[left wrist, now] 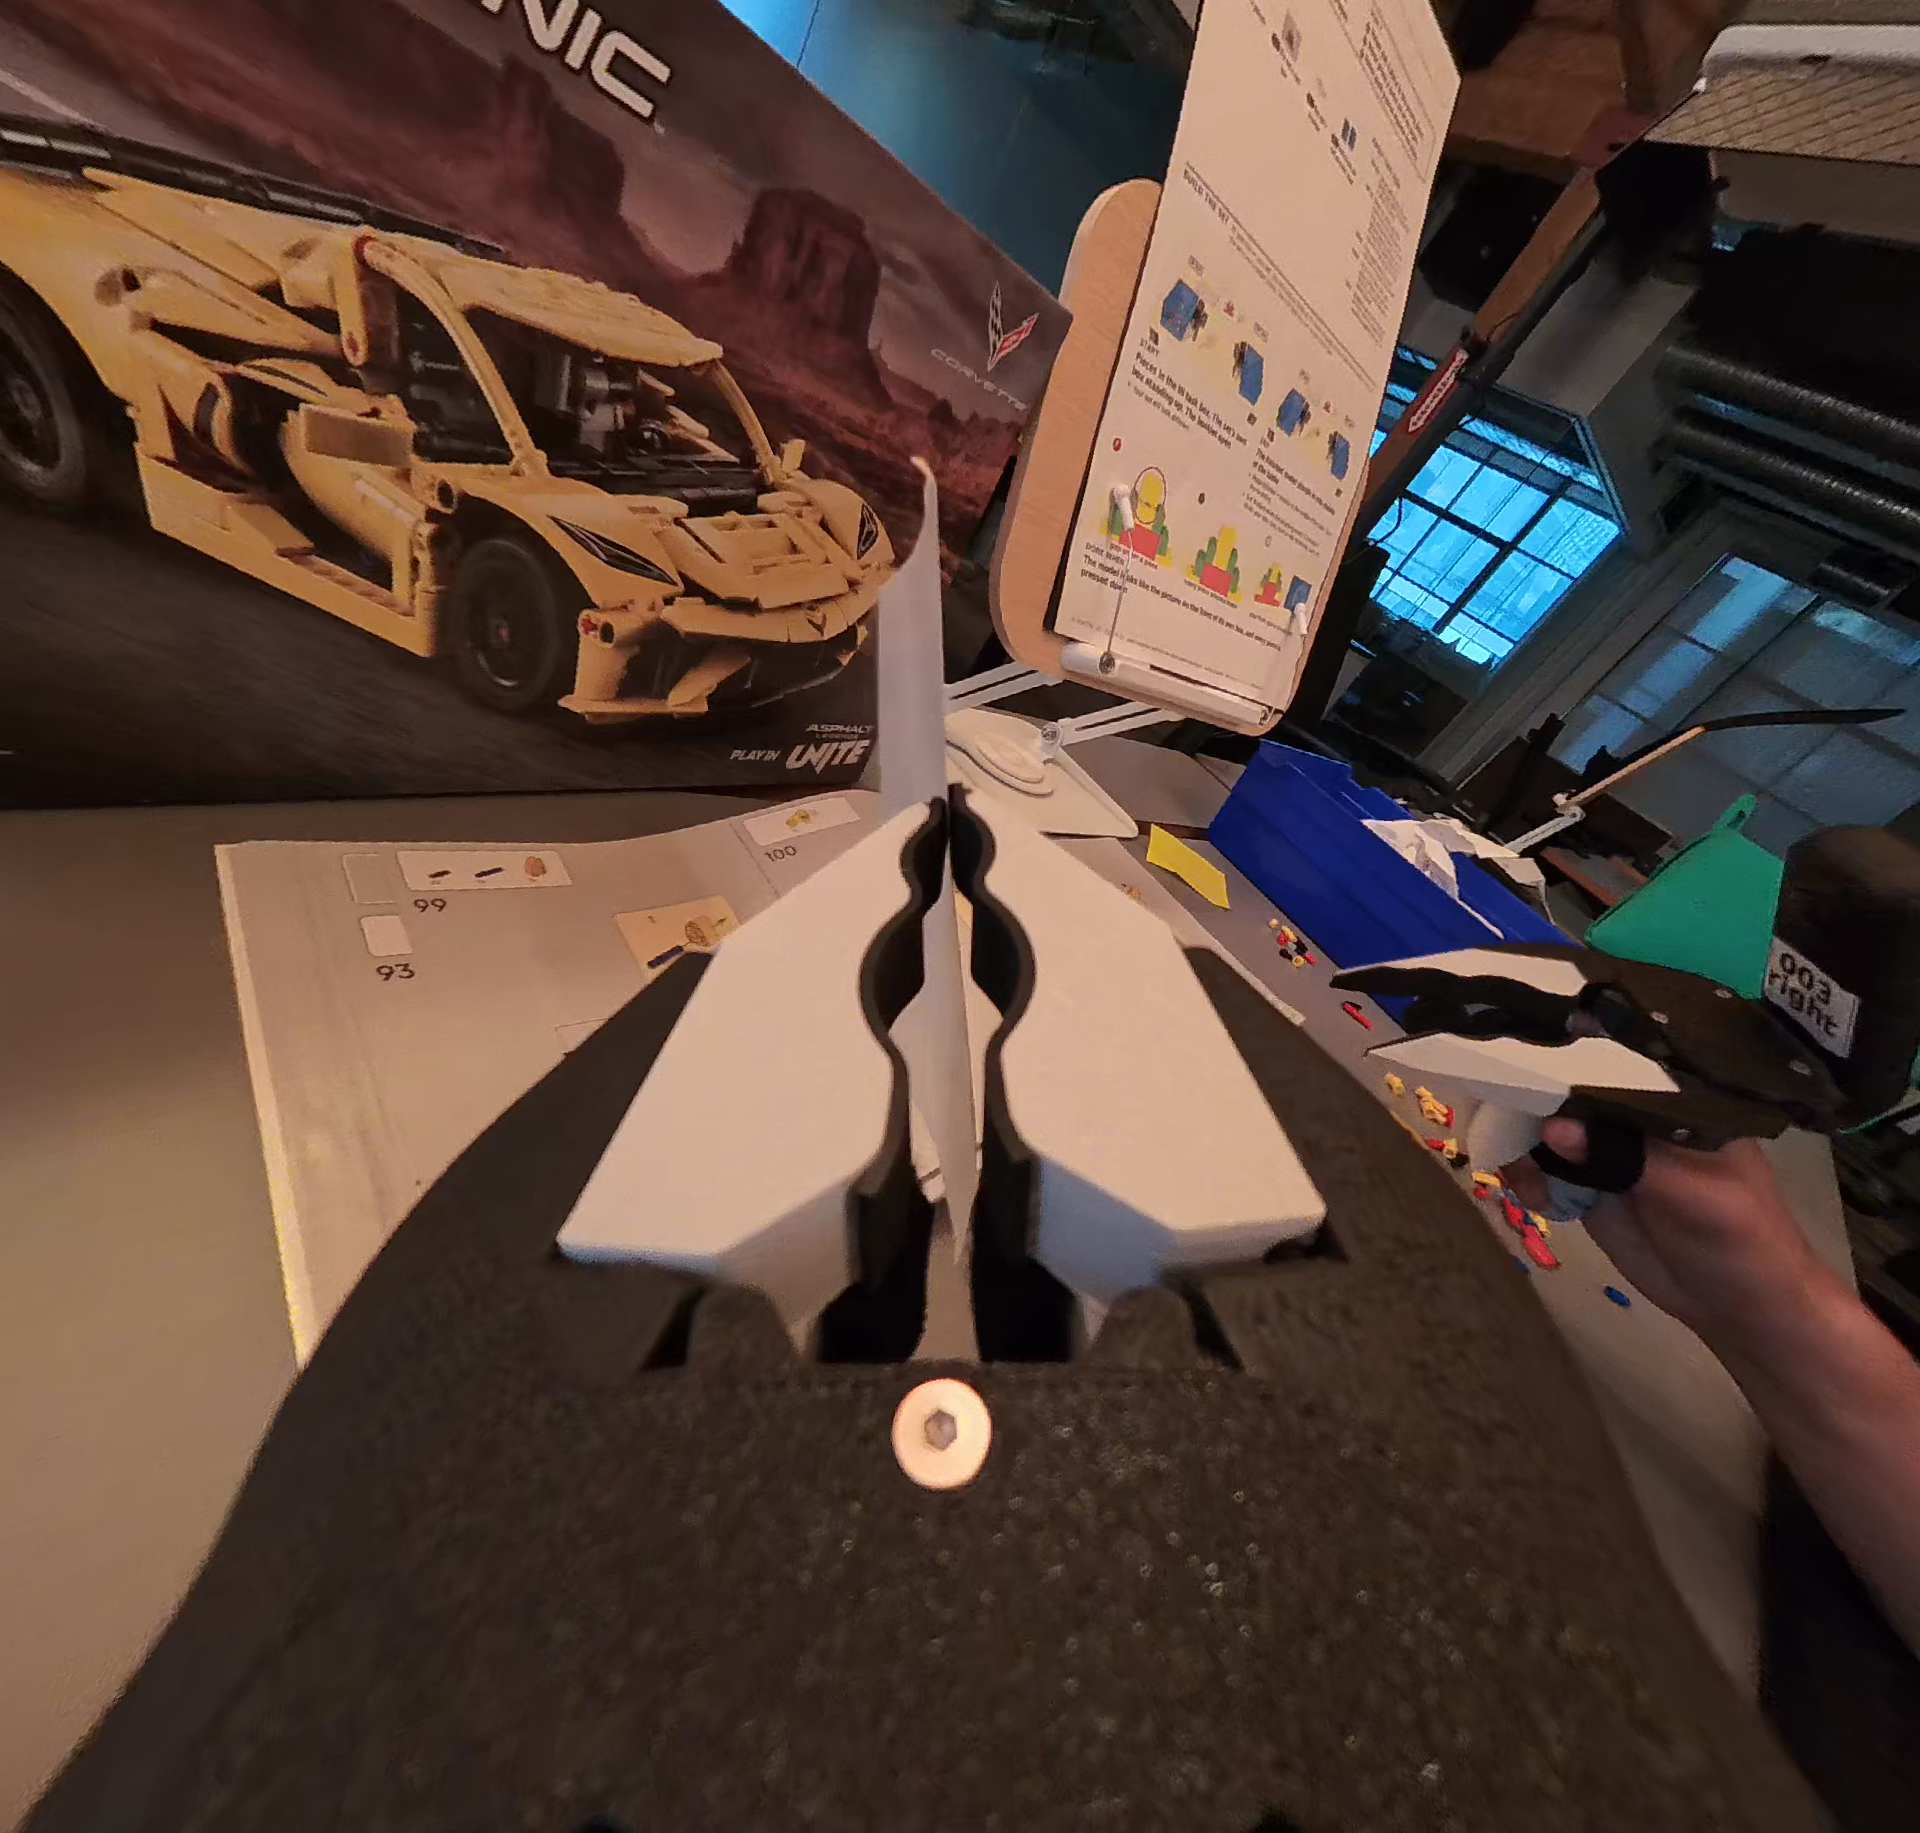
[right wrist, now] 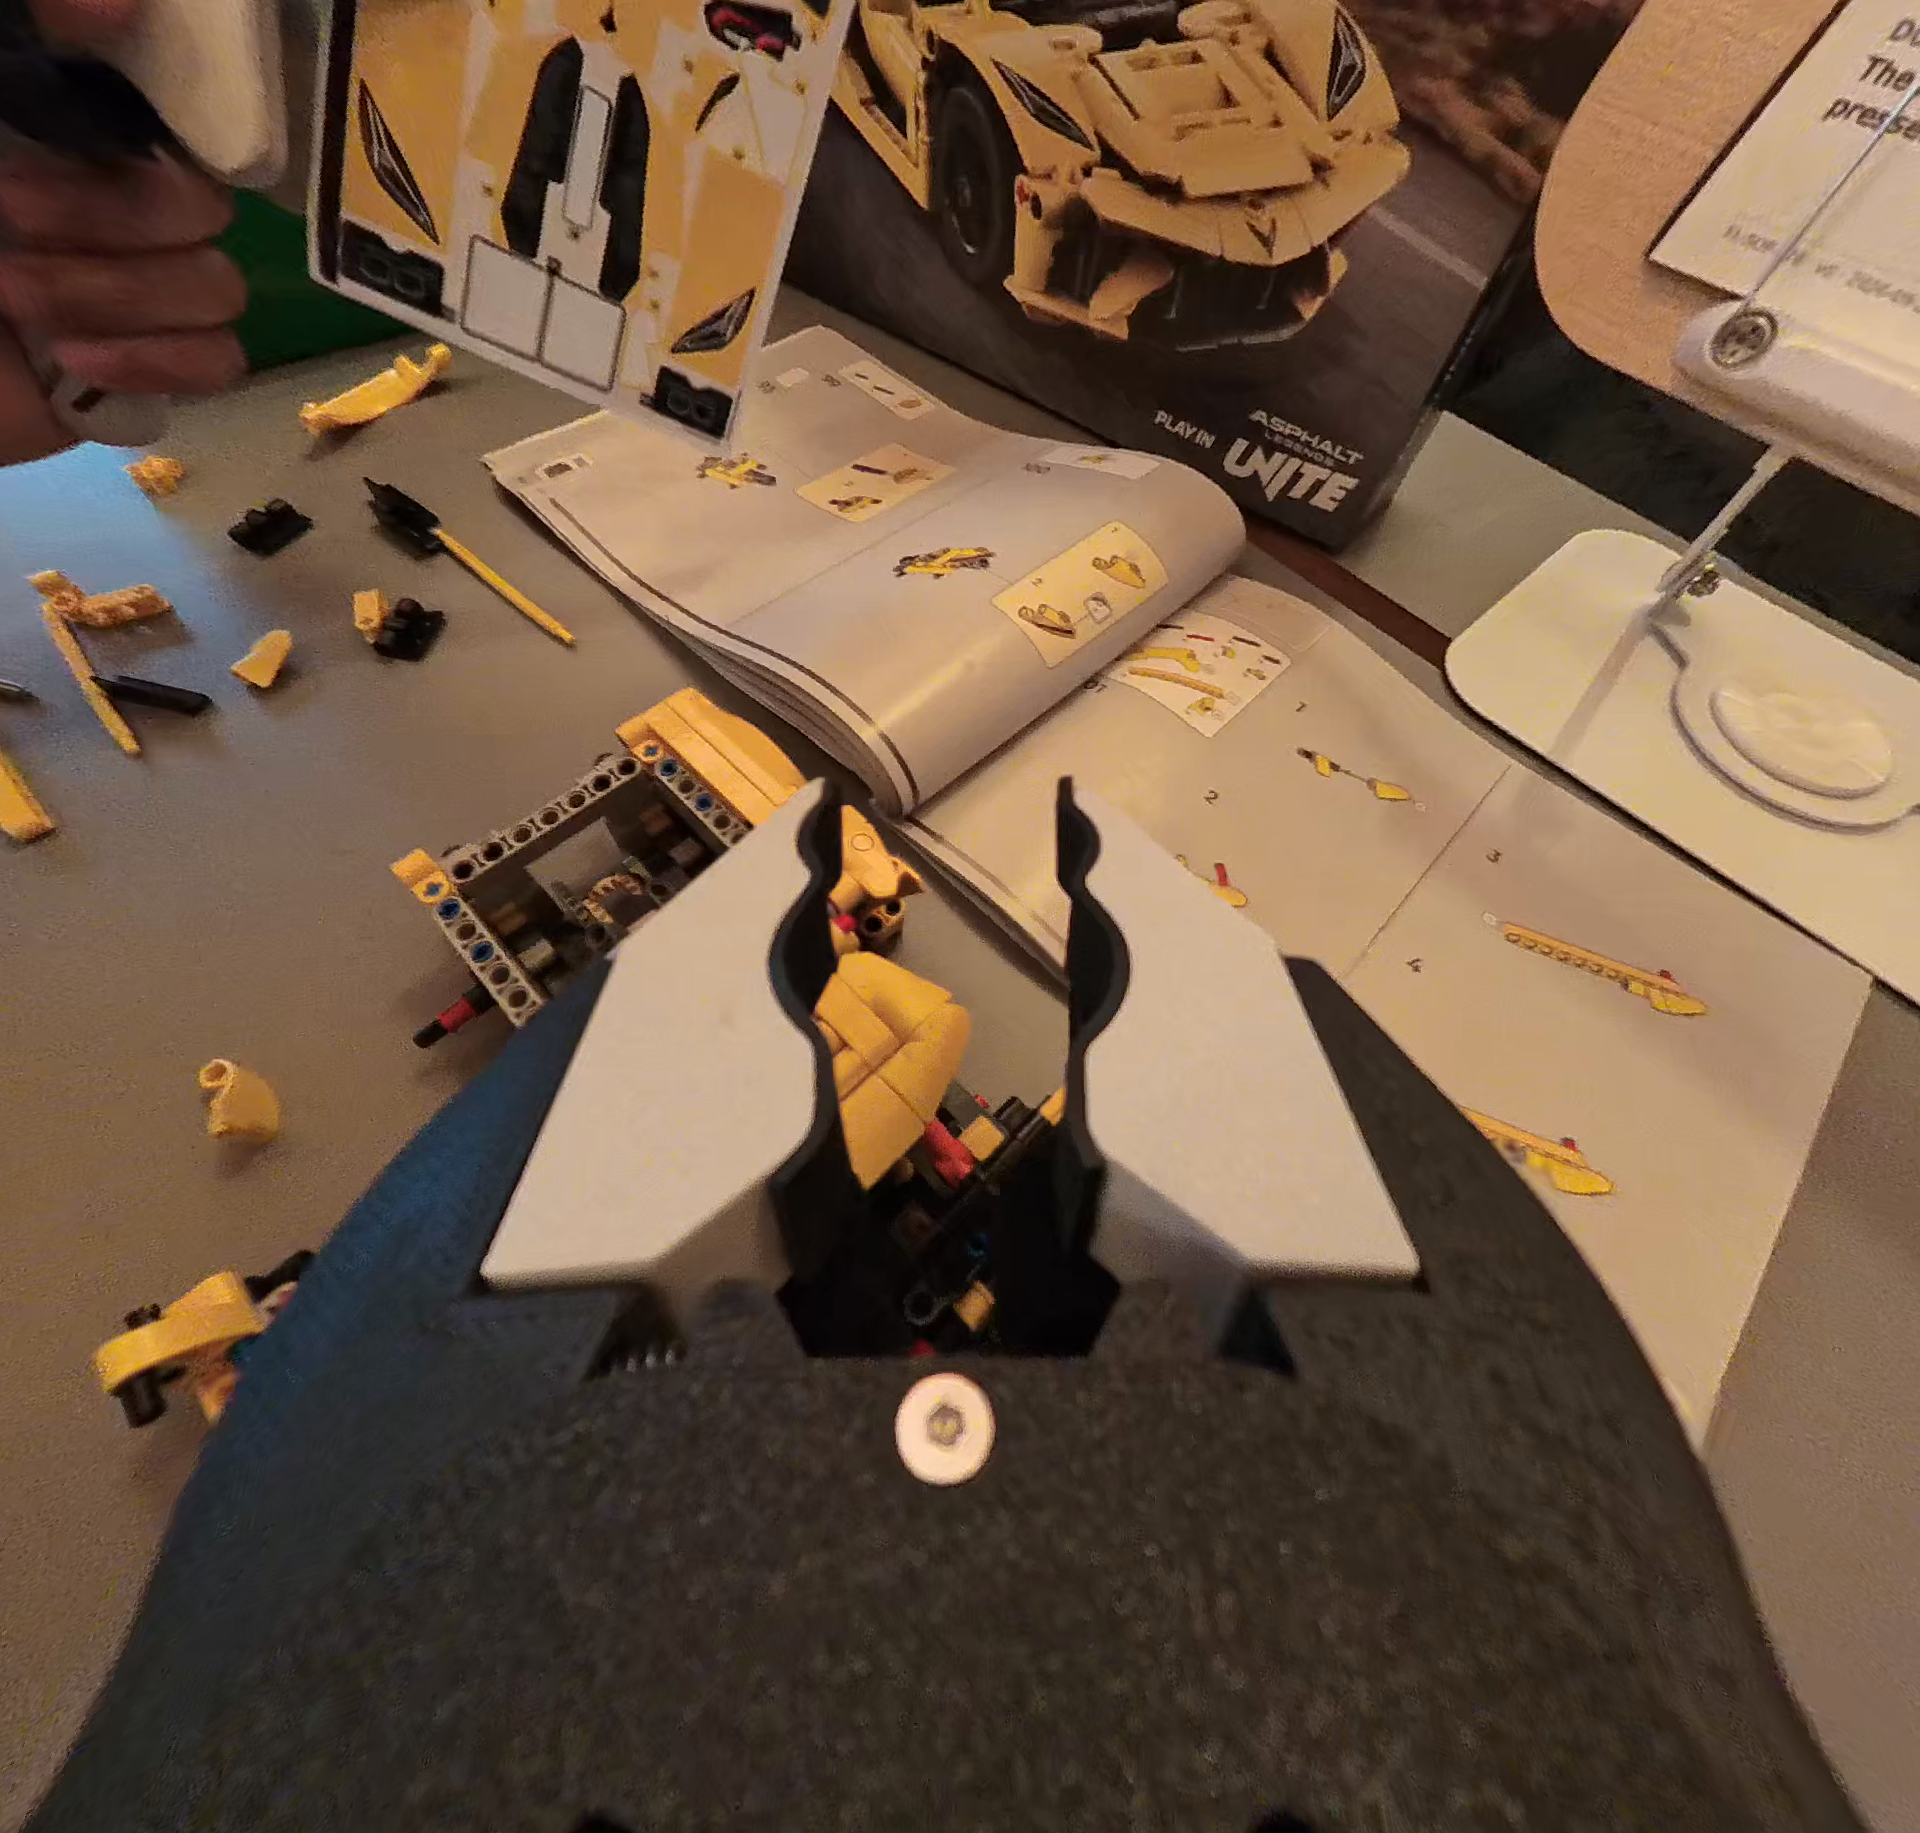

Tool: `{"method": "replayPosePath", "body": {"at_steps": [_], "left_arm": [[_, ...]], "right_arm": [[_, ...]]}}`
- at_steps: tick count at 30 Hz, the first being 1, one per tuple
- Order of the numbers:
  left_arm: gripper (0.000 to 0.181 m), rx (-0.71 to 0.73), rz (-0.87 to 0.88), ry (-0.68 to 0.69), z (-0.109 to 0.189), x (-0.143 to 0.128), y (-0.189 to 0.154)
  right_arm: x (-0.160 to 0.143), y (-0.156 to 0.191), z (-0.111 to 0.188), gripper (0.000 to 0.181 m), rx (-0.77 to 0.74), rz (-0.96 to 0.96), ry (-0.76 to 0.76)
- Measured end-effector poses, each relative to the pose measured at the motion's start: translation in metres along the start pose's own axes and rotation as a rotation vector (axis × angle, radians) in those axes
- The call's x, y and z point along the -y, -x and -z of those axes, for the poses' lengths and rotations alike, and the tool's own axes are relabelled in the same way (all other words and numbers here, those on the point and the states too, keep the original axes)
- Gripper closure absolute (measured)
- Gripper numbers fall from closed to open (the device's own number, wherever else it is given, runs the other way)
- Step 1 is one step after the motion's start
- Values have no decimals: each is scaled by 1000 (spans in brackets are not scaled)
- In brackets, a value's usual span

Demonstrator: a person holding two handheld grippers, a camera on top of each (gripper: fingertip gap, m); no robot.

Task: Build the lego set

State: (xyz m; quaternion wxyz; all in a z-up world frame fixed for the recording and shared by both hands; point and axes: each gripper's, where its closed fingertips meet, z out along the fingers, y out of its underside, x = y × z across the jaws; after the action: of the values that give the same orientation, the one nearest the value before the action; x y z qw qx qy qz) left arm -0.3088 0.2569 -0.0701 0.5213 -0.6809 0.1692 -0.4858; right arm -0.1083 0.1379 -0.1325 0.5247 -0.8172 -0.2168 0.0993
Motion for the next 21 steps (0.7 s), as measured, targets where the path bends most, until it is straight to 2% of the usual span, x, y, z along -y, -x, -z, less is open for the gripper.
{"method": "replayPosePath", "body": {"at_steps": [4,7,11,12,14,16,18,21], "left_arm": [[181,-4,-27,37,-5,-8,-2],[181,-67,-17,54,-9,-13,-12],[181,-319,68,30,-10,-12,-50],[181,-416,104,31,-8,-12,-64],[181,-602,182,67,-3,-18,-91],[181,-710,208,87,-1,-24,-111],[181,-815,259,98,2,-27,-130],[181,-897,302,124,3,-32,-152]], "right_arm": [[17,15,4,140,134,-140,-113],[20,7,9,140,112,-133,-134],[21,2,13,140,117,-138,-154],[28,11,16,136,189,-152,-193],[54,42,33,128,433,-227,-338],[70,54,47,126,555,-301,-422],[75,55,50,124,599,-358,-446],[77,56,55,124,653,-403,-464]]}}
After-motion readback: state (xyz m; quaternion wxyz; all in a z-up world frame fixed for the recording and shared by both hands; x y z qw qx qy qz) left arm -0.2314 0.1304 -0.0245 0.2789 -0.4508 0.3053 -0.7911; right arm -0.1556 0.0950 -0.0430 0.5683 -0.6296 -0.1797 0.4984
